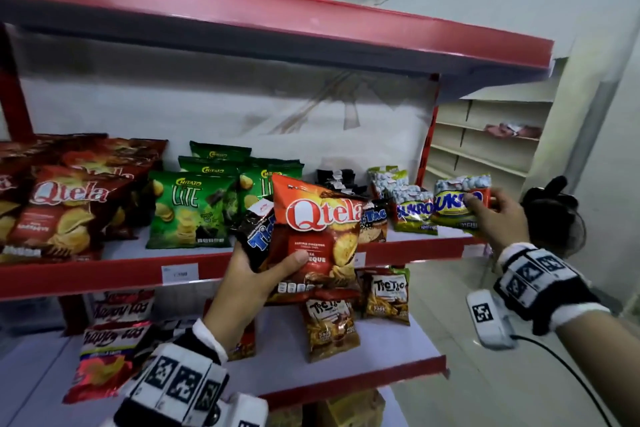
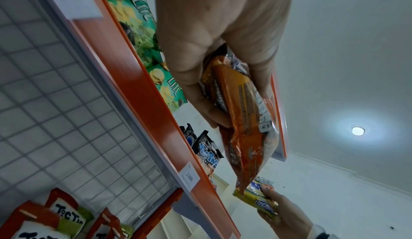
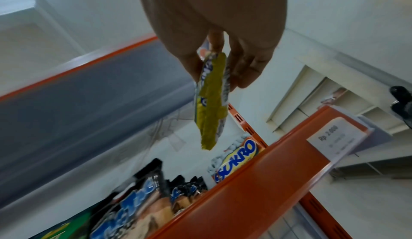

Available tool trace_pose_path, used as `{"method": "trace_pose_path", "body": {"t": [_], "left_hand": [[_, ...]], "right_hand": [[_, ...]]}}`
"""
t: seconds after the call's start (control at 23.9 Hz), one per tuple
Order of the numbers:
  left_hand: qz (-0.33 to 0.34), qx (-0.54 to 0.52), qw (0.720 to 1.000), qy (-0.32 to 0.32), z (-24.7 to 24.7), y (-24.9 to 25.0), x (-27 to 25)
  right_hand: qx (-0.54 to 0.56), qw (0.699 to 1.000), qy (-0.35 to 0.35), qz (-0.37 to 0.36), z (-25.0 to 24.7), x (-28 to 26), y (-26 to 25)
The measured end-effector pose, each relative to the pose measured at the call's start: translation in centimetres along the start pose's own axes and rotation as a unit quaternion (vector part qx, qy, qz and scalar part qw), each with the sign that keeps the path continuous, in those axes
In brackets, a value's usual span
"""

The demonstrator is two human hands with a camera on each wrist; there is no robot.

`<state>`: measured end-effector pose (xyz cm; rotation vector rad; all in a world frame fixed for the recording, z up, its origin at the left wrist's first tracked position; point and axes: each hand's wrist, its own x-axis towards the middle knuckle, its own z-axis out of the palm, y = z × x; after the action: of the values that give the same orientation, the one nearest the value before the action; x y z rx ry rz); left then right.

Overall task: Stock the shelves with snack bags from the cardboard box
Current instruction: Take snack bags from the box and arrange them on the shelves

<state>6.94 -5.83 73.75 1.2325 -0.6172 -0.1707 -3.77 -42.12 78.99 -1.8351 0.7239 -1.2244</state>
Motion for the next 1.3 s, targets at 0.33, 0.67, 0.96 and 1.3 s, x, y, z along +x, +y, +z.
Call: {"method": "trace_pose_path", "body": {"t": [0.33, 0.67, 0.96, 1.3], "left_hand": [[-0.013, -0.023, 1.0, 0.0, 6.1, -2.6, 3.3], [-0.011, -0.031, 0.999, 0.019, 6.7, -2.8, 4.3], [0.022, -0.043, 0.998, 0.044, 3.8, -1.3, 2.7], [0.061, 0.012, 0.987, 0.148, -9.1, 3.6, -2.6]], "right_hand": [[-0.13, 0.987, -0.095, 0.01, 5.3, 7.2, 3.9], [-0.185, 0.978, -0.093, 0.028, 5.7, 5.9, 4.2], [0.145, 0.933, -0.299, -0.141, 6.5, -3.6, -7.6], [0.179, 0.825, -0.507, -0.173, 15.7, -15.8, -17.2]]}}
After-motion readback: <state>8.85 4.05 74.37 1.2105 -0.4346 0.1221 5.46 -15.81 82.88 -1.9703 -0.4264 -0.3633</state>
